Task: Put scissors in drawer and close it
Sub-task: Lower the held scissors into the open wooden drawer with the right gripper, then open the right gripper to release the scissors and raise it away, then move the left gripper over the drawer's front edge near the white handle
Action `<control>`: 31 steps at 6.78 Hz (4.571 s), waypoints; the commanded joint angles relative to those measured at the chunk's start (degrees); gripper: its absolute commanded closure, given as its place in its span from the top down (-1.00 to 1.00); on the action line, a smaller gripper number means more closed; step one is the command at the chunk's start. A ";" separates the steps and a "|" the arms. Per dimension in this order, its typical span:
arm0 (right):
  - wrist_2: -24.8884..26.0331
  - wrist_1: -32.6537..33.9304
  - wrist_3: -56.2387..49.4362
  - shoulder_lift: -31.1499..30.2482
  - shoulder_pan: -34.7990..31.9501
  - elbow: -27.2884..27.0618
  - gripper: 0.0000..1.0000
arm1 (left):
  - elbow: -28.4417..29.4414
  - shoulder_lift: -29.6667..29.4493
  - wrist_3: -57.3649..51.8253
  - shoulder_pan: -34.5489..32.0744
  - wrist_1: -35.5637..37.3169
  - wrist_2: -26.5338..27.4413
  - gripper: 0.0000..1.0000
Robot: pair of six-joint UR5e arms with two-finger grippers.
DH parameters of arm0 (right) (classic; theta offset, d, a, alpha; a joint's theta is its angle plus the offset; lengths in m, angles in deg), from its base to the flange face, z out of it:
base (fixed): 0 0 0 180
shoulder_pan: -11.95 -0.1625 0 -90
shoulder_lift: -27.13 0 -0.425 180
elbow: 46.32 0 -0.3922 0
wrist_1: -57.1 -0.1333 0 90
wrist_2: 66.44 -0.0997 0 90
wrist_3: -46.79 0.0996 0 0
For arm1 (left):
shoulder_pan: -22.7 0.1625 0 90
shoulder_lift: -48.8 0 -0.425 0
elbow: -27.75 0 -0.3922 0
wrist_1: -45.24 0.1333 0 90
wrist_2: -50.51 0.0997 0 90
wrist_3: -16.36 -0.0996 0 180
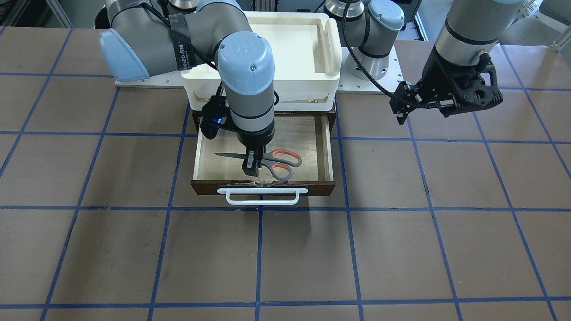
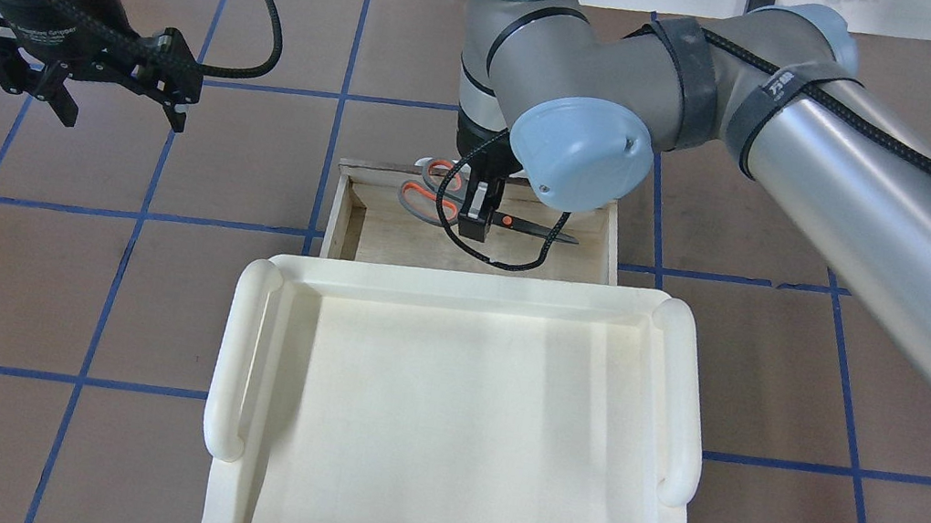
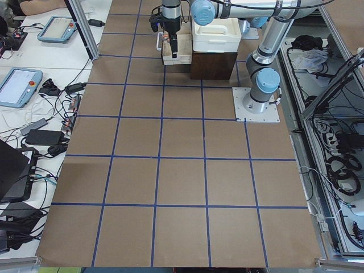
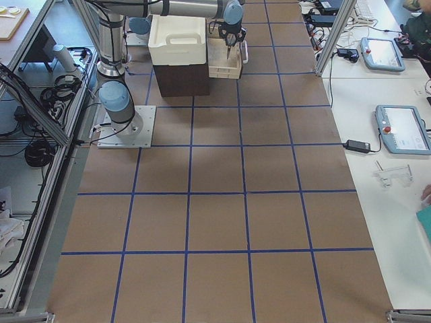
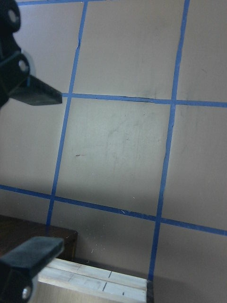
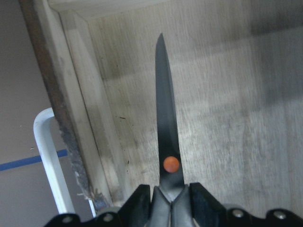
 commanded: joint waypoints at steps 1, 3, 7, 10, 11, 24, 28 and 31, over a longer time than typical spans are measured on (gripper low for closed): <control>0.00 0.00 0.03 0.09 -0.73 -1.07 -1.00 | 0.04 -0.74 0.00 -0.07 1.82 0.05 1.00; -0.09 0.00 0.47 0.01 -0.82 -1.78 -1.00 | 0.39 -0.66 -0.09 0.01 2.27 -0.47 1.00; -0.09 0.00 0.21 0.27 -1.96 -2.13 -1.00 | 1.00 -1.27 -0.78 -1.03 3.33 -0.92 1.00; 0.00 0.00 -2.32 0.18 -2.14 -3.62 -1.00 | 3.38 -1.28 -5.27 -0.78 4.21 -3.82 1.00; 0.00 -0.09 -2.60 0.18 -2.14 -3.97 -0.91 | 3.38 -0.41 -5.27 -0.78 3.51 -3.64 1.00; 3.07 5.19 -30.31 -7.72 6.62 -1.43 0.12 | 2.76 -3.90 -4.22 -1.04 8.48 -7.59 1.00; 2.46 2.20 -61.00 -12.38 18.33 -1.52 0.02 | 8.37 -13.02 -4.48 -8.23 12.20 -8.83 1.00; 2.72 2.20 -69.82 -12.82 19.22 -1.34 -0.58 | 11.37 -22.52 1.73 -14.21 20.43 -8.74 1.00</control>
